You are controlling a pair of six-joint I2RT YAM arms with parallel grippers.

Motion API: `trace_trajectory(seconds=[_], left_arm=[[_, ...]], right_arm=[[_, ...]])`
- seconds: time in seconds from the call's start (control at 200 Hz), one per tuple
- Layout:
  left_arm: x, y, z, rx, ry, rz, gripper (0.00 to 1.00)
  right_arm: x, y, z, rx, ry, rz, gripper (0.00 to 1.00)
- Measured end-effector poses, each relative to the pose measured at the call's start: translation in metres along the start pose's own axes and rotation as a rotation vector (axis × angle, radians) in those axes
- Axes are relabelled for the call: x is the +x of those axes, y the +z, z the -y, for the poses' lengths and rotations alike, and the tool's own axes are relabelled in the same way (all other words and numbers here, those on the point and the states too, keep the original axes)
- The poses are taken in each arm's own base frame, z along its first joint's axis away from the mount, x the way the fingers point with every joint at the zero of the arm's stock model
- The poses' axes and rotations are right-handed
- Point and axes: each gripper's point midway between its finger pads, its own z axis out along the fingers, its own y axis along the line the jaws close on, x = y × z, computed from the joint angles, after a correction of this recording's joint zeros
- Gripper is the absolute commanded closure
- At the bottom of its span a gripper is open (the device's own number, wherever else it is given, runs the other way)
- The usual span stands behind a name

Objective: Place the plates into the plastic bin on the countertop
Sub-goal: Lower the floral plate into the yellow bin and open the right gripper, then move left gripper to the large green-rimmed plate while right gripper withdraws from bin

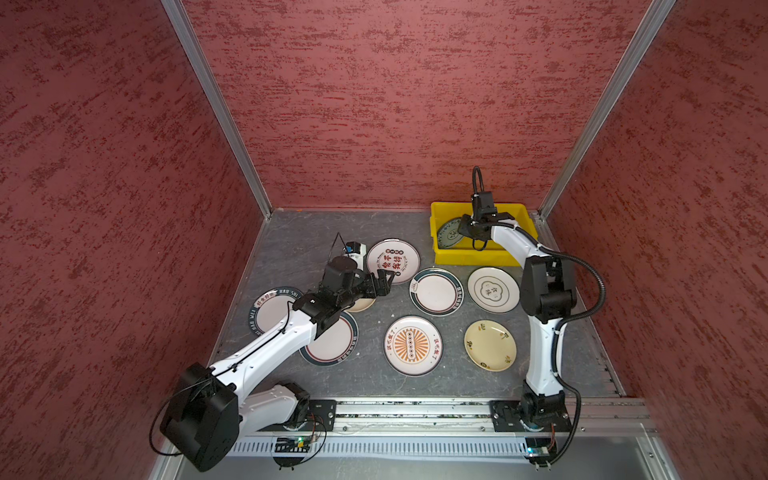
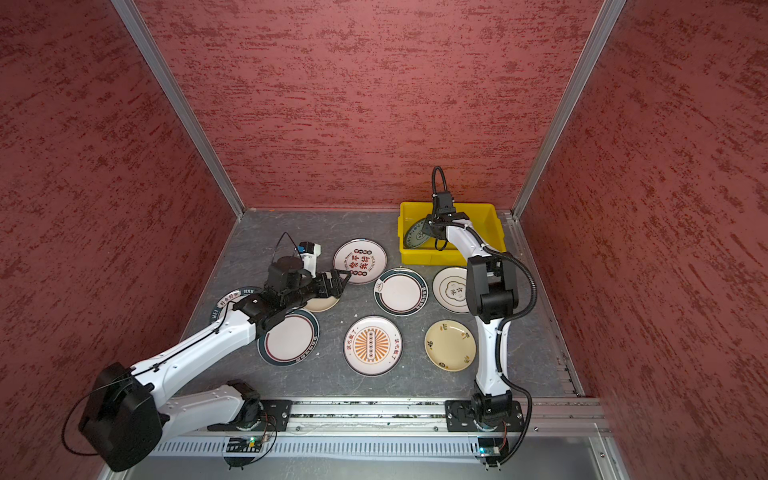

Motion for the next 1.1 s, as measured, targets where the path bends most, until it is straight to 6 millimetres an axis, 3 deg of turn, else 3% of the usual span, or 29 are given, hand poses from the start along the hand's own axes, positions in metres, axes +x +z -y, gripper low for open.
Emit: trace_trajectory(seconds=[0.105, 0.21, 0.331, 0.466, 0.496, 0.661, 0.807, 0.982, 1.102], left_arm=[[0.002, 0.002, -0.002, -0.006, 0.004, -0.009, 0.01], [0.005, 0.005, -0.004, -0.012, 0.005, -0.019, 0.01], [0.007, 0.009, -0.008, -0.022, -0.001, -0.030, 0.00], [0.005, 0.010, -0.015, -0.037, -0.012, -0.027, 0.01], [0.004, 0.009, -0.017, -0.045, -0.017, -0.024, 0.00], [0.002, 0.003, -0.050, -0.193, -0.084, -0.010, 0.00], [0.003, -0.025, -0.088, -0.350, -0.195, 0.020, 0.01], [0.024, -0.077, -0.135, -0.512, -0.377, 0.078, 0.01], [0.046, -0.107, -0.163, -0.631, -0.491, 0.074, 0.01]], right_arm=[[-0.001, 0.000, 0.000, -0.015, 0.012, -0.006, 0.72], [-0.001, 0.000, 0.001, -0.024, 0.023, -0.010, 0.55], [-0.002, 0.000, 0.001, -0.035, 0.025, -0.013, 0.29], [-0.005, 0.000, 0.003, -0.039, 0.023, -0.009, 0.11], [-0.006, 0.000, 0.003, -0.039, 0.018, -0.005, 0.02], [-0.009, -0.009, 0.012, -0.016, 0.013, 0.050, 0.01], [-0.005, -0.051, 0.021, -0.018, 0.012, 0.125, 0.01], [-0.026, -0.127, 0.000, -0.169, 0.029, 0.306, 0.01], [-0.014, -0.158, -0.013, -0.305, 0.049, 0.342, 0.01]])
